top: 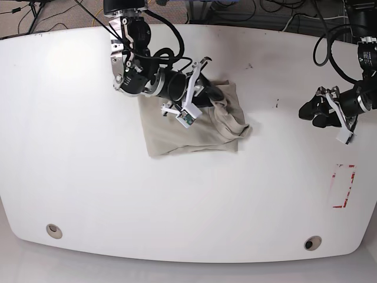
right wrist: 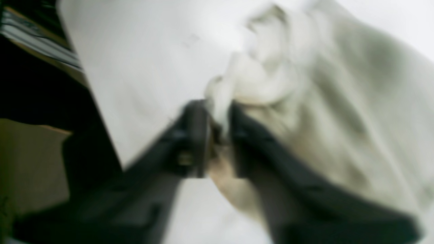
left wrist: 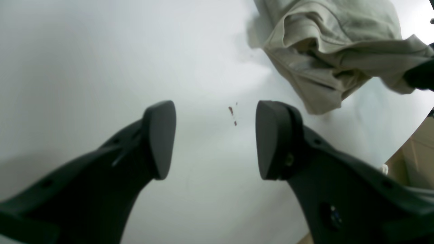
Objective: Layout the t-shirt on the table in an organized manner, then fold the t-shirt properly
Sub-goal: 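Release the left gripper and move it away from the bundled shirt, then press and tuck the shirt bundle edges with the right gripper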
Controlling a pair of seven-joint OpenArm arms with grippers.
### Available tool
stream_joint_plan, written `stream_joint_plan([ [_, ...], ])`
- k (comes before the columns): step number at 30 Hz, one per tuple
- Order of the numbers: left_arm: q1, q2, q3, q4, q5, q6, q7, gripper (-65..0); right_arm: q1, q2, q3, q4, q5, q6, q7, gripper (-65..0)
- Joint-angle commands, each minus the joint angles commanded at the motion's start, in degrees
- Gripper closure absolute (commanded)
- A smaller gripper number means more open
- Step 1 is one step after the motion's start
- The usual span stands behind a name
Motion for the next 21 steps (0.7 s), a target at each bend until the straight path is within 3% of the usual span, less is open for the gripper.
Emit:
stream_joint_plan([
  [2,0.0,-0.09,0.0,0.0,0.0,0.0,0.0,-35.1,0.0,0.0,-1.93,0.0,0.0,0.0,0.0,-38.4],
  [4,0.0,-0.18,0.0,0.0,0.0,0.0,0.0,-35.1,0.09,0.26,-3.08,0.0,0.0,0.0,0.0,-46.9],
  [7,0.0,-0.26,0.0,0.0,0.09,0.0,0.0,-35.1,0.79,0.53,-3.96,0.0,0.0,0.0,0.0,-55.2],
  [15,0.09,-1.23,0.0,-0.09,0.09,0.0,0.0,-35.1,5.54,1.32,-0.44,-1.23,-0.09,0.0,0.0,-52.5],
  [21,0.7,-1.32,0.0,-0.09,0.09,0.0,0.0,-35.1,13.19,0.97,0.62,-9.23,-0.18,0.0,0.79,-52.3],
])
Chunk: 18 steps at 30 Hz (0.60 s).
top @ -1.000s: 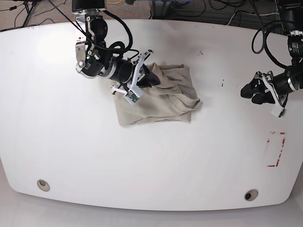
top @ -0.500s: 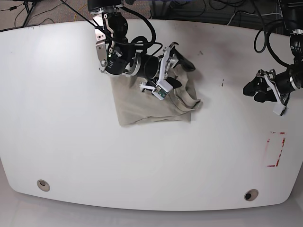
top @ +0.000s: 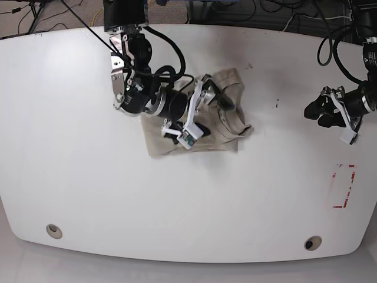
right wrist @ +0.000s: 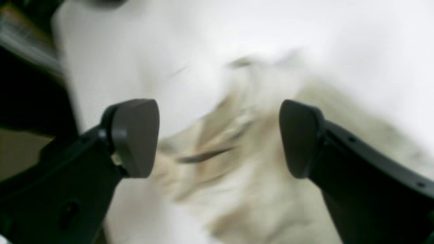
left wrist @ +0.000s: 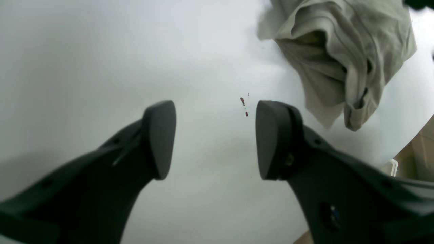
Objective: Layout the t-shirt on the table in an organized manner, then fold the t-shirt properly
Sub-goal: 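Press and tuck the shirt bundle edges with the right gripper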
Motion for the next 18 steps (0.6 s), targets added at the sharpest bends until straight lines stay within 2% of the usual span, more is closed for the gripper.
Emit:
stream_joint_plan([
  [4,0.35,0.0,0.0,0.09,0.0,0.0,0.0,-35.1,4.48,-0.18,-2.2,-5.54,0.0,0.0,4.22,-52.3],
  [10,1.14,0.0,0.0,0.0,0.0,0.0,0.0,-35.1,11.16,0.35,-10.73,-14.77,-0.35,0.0,12.22,-52.0],
  [14,1.58,0.0,0.0,0.09,0.0,0.0,0.0,-35.1,14.07,0.09,-15.65,-18.99,-5.8,0.0,14.33,-51.8],
  [18,1.67,0.18,0.0,0.09,0.0,0.0,0.0,-35.1,14.59,-1.23,-18.37,-22.42,-15.3,0.0,18.02,-51.7],
])
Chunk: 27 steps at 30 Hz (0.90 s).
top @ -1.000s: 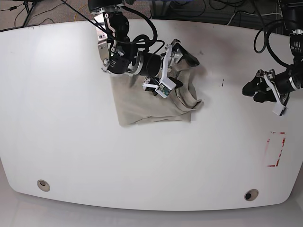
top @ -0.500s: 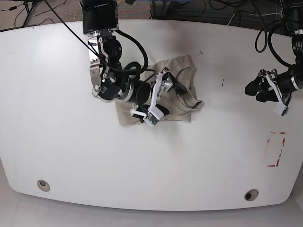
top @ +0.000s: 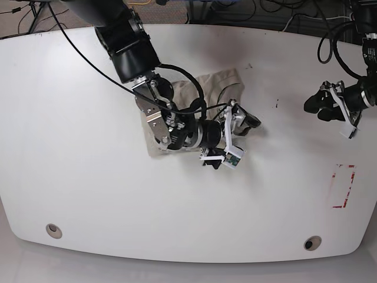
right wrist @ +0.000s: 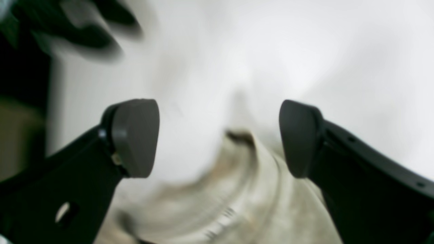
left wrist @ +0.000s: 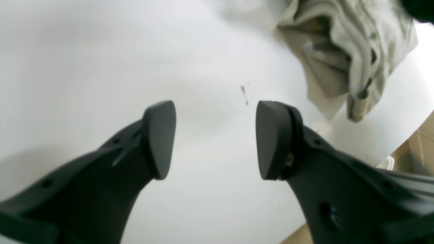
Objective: Layout the t-shirt on the table in an organized manner, then fold the t-shirt properly
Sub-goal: 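Press and tuck the shirt bundle edges with the right gripper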
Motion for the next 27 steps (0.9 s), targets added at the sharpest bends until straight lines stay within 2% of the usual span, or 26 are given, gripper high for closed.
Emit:
stream_joint_plan([
  [7,0.79,0.09,0.0,0.09,0.0,0.0,0.0,-35.1,0.0,-2.55,0.35,-4.04,-16.09,0.0,3.16,-51.0],
  [9,1.14,0.09,0.0,0.09,0.0,0.0,0.0,-35.1,-0.09,-2.81,0.53,-4.04,-18.73,0.0,3.16,-48.4],
  [10,1.23,0.18,0.0,0.09,0.0,0.0,0.0,-35.1,-0.18,-2.81,0.53,-4.04,-20.22,0.0,3.16,-45.0],
  [13,1.23,0.18,0.0,-0.09,0.0,0.0,-0.09,-35.1,-0.18,-2.81,0.53,-4.04,-21.54,0.0,3.16,-35.7],
  [15,1.32,0.18,0.0,-0.18,0.0,0.0,-0.09,-35.1,-0.18,-2.81,0.62,-4.04,-21.8,0.0,3.16,-24.9],
  [16,1.41,0.26,0.0,-0.18,0.0,0.0,-0.09,-35.1,-0.18,-2.81,0.62,-4.04,-21.8,0.0,3.16,-22.5],
  [18,1.85,0.26,0.0,-0.09,0.0,0.0,-0.09,-35.1,-0.18,-2.81,0.97,-4.04,-21.89,0.0,3.16,-12.2],
  [19,1.93,0.26,0.0,-0.09,0.0,0.0,-0.18,-35.1,-0.18,-2.81,1.05,-4.04,-21.89,0.0,3.16,-10.3],
  [20,1.93,0.26,0.0,-0.09,0.0,0.0,-0.18,-35.1,-0.18,-2.81,1.32,-4.04,-21.89,0.0,3.16,-5.1],
  [23,1.85,0.26,0.0,-0.09,0.0,0.0,-0.18,-35.1,-0.26,-2.81,1.32,-3.69,-21.8,0.0,3.08,-0.5],
  [27,1.76,0.26,0.0,-0.09,0.0,0.0,-0.18,-35.1,-1.85,-2.73,1.32,-0.53,-21.98,0.0,2.99,-0.6],
])
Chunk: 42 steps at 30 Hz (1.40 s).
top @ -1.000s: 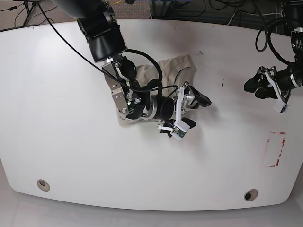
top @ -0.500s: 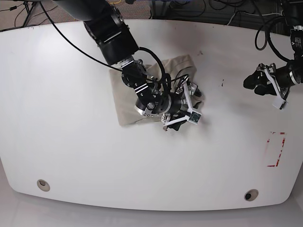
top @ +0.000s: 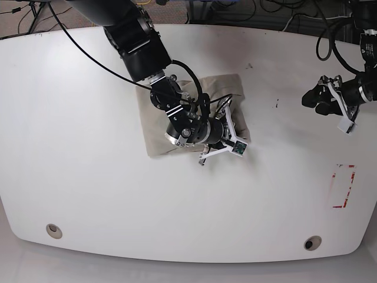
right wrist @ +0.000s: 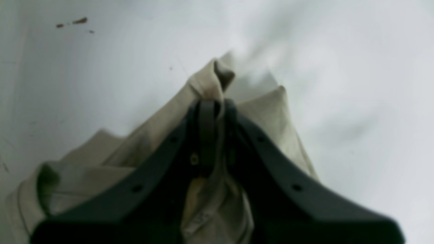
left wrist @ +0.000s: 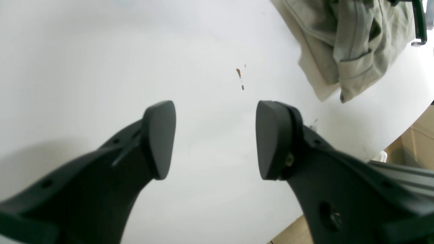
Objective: Layout the t-shirt on the table in an organized manner, then fold the t-shirt properly
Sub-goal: 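Press and tuck the shirt bundle edges with the right gripper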
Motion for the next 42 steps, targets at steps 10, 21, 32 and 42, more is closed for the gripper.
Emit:
stream_joint_plan([
  [10,0.0,0.0,0.0,0.0,0.09,0.0,0.0,-35.1,-2.11,0.09,0.7,10.29,0.0,0.0,-5.01,-0.6],
  [21,0.18,0.0,0.18,0.0,0.09,0.0,0.0,-35.1,-1.05,0.09,8.26,11.96,0.09,0.0,-5.71,-0.6],
  [32,0.18,0.0,0.26,0.0,0.09,0.0,0.0,-35.1,-0.35,0.0,8.7,11.78,0.09,0.0,-5.71,-0.6],
  [42,0.26,0.0,0.35,0.0,0.09,0.0,0.0,-35.1,1.05,-0.18,8.7,11.78,0.09,0.0,-5.54,-0.6],
])
